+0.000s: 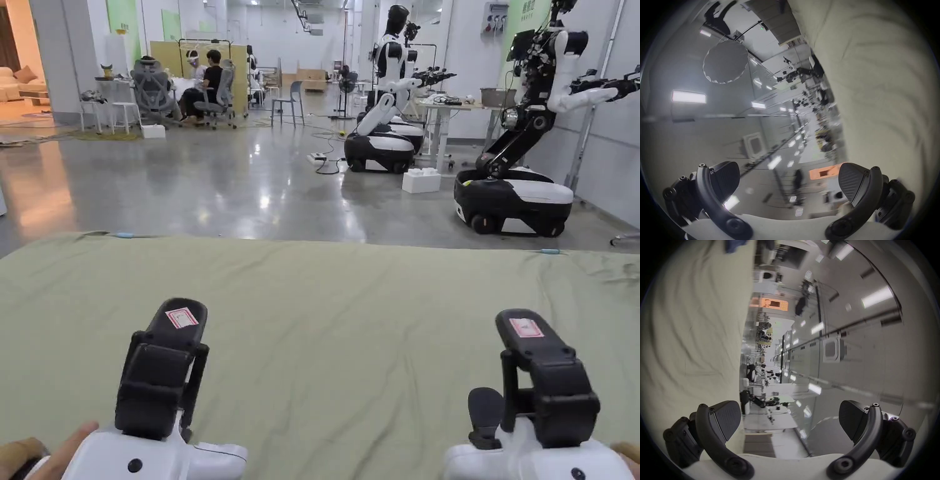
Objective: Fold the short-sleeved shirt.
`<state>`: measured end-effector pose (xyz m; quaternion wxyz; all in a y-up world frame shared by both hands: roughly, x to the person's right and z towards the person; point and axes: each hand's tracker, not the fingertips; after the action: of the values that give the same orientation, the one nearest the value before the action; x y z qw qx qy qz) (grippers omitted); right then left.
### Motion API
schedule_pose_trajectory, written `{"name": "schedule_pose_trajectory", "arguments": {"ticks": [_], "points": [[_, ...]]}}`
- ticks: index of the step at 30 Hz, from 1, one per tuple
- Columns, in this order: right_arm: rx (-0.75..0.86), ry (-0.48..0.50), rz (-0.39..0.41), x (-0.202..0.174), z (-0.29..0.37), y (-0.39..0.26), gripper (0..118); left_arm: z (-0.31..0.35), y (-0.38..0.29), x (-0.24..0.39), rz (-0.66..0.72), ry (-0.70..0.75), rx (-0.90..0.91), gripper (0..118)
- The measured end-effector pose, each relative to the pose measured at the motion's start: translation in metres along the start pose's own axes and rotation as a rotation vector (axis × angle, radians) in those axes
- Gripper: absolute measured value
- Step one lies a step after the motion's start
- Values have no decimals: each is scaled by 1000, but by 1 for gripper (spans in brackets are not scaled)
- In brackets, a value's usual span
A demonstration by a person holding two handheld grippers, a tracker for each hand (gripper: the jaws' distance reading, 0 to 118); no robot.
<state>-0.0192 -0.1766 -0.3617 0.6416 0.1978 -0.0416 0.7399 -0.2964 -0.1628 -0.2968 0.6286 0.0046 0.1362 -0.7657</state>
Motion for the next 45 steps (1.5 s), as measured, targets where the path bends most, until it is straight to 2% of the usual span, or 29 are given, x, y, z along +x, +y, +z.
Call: {"name": "schedule_pose_trajectory", "arguments": {"ticks": [2, 4, 7, 10, 11, 12, 14, 15, 16, 17, 20, 23, 29, 32, 36, 45], "points": [[-1, 25, -112, 2, 0, 3, 118, 2, 0, -15, 204, -43, -44, 118], [-25, 29, -257, 11, -1, 2, 118, -1, 1, -24, 318, -35, -80, 118], [-96, 43, -573, 34, -5, -2, 118, -7, -6, -47, 560, -26, -125, 118], [-157, 85, -1094, 68, -7, -21, 118, -15, -27, -84, 1087, -85, -158, 118], [-171, 107, -1294, 77, -8, -31, 118, -17, -37, -93, 1278, -100, -157, 118], [-173, 121, -1499, 85, -9, -41, 118, -18, -48, -100, 1462, -112, -146, 118], [-162, 117, -1839, 89, -9, -62, 118, -19, -65, -105, 1787, -142, -86, 118], [-166, 84, -1921, 90, -9, -68, 118, -18, -71, -104, 1907, -142, -68, 118], [-169, 53, -1949, 91, -10, -67, 118, -18, -74, -102, 1982, -131, -61, 118], [-176, 15, -1920, 91, -11, -67, 118, -18, -72, -102, 2009, -111, -63, 118], [-217, -32, -1738, 97, -12, -52, 118, -21, -65, -102, 1891, -40, -139, 118], [-216, 13, -1649, 94, -12, -41, 118, -24, -53, -101, 1779, -62, -189, 118], [-198, 63, -1669, 84, -18, -38, 118, -24, -48, -97, 1803, -104, -165, 118], [-197, 37, -1692, 83, -20, -39, 118, -22, -48, -96, 1824, -98, -142, 118], [-175, -9, -1765, 84, -20, -45, 118, -19, -51, -97, 1852, -73, -123, 118], [-202, 26, -1746, 84, -22, -46, 118, -19, -46, -88, 1765, -113, -143, 118]]}}
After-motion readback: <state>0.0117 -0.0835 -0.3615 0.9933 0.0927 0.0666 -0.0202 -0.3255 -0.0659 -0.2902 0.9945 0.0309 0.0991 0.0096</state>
